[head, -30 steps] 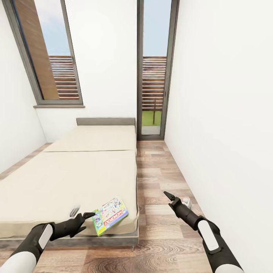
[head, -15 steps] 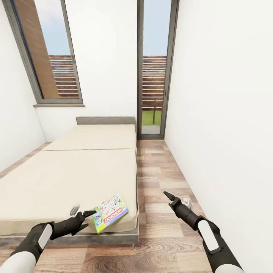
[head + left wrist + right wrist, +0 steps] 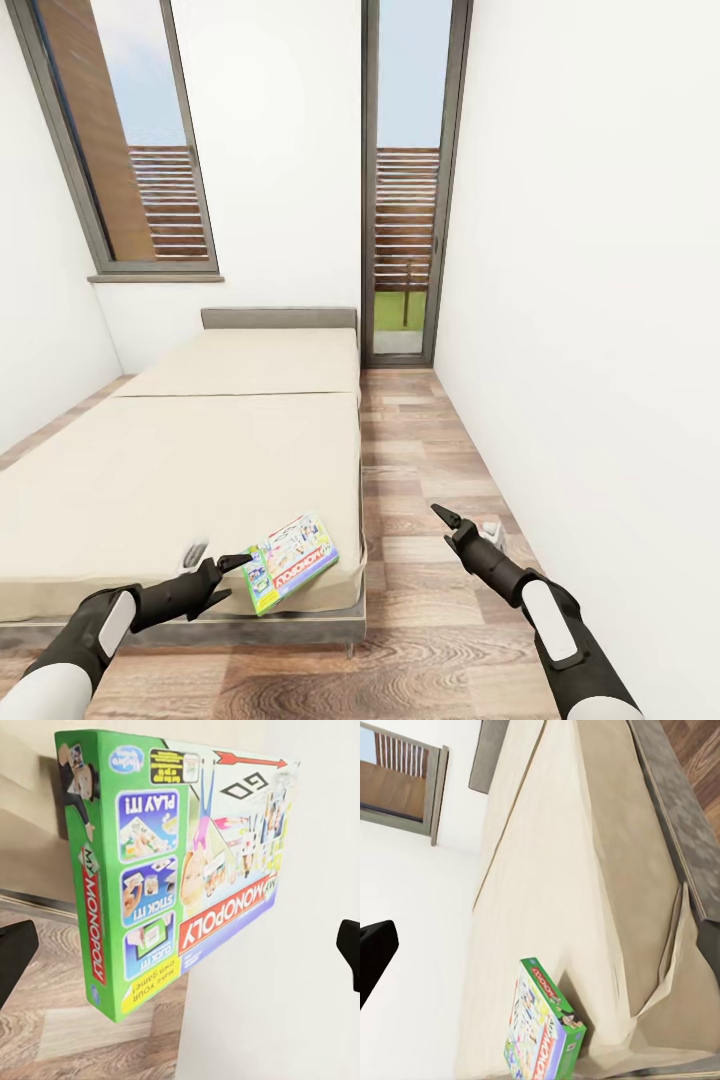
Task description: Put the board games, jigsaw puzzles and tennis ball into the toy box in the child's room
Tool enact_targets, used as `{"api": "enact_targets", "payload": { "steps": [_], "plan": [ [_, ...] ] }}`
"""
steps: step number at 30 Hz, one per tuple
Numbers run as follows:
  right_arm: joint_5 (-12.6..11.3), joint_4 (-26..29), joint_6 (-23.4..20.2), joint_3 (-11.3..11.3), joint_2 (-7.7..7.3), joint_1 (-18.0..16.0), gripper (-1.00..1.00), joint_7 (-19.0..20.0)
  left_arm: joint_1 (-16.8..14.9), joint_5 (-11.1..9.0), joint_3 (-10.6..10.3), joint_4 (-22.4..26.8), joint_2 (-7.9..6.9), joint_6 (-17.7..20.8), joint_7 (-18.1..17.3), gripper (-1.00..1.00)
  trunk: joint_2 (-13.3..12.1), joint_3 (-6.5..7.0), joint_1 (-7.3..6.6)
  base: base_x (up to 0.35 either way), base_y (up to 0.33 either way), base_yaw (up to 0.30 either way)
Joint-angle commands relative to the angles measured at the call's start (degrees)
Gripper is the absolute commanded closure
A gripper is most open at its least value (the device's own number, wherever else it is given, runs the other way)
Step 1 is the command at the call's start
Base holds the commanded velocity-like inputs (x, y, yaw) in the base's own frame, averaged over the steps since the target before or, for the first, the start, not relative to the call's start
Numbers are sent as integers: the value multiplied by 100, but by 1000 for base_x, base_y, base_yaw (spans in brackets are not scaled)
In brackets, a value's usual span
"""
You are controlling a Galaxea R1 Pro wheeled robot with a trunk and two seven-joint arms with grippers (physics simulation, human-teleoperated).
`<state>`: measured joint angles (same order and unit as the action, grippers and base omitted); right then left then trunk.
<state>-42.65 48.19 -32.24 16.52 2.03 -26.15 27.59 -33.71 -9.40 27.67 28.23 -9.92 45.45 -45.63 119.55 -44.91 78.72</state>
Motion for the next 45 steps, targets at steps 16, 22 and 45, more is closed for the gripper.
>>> {"api": "enact_targets", "payload": {
  "steps": [16, 22, 45],
  "plan": [
    [-15, 59, -121, -26, 107, -13, -100, 59, 25, 43, 13, 7, 87, 8, 5, -100, 3, -10, -1, 0, 0, 0],
    [-5, 64, -118, -58, 81, -13, -100, 61, 23, 67, 2, -3, 63, 9, 31, -100, 3, -11, -1, 0, 0, 0],
    [20, 92, -119, -286, 5, -13, -100, 54, 23, 105, -33, -11, 34, 13, 106, -100, 3, -15, -1, 0, 0, 0]
  ]
}}
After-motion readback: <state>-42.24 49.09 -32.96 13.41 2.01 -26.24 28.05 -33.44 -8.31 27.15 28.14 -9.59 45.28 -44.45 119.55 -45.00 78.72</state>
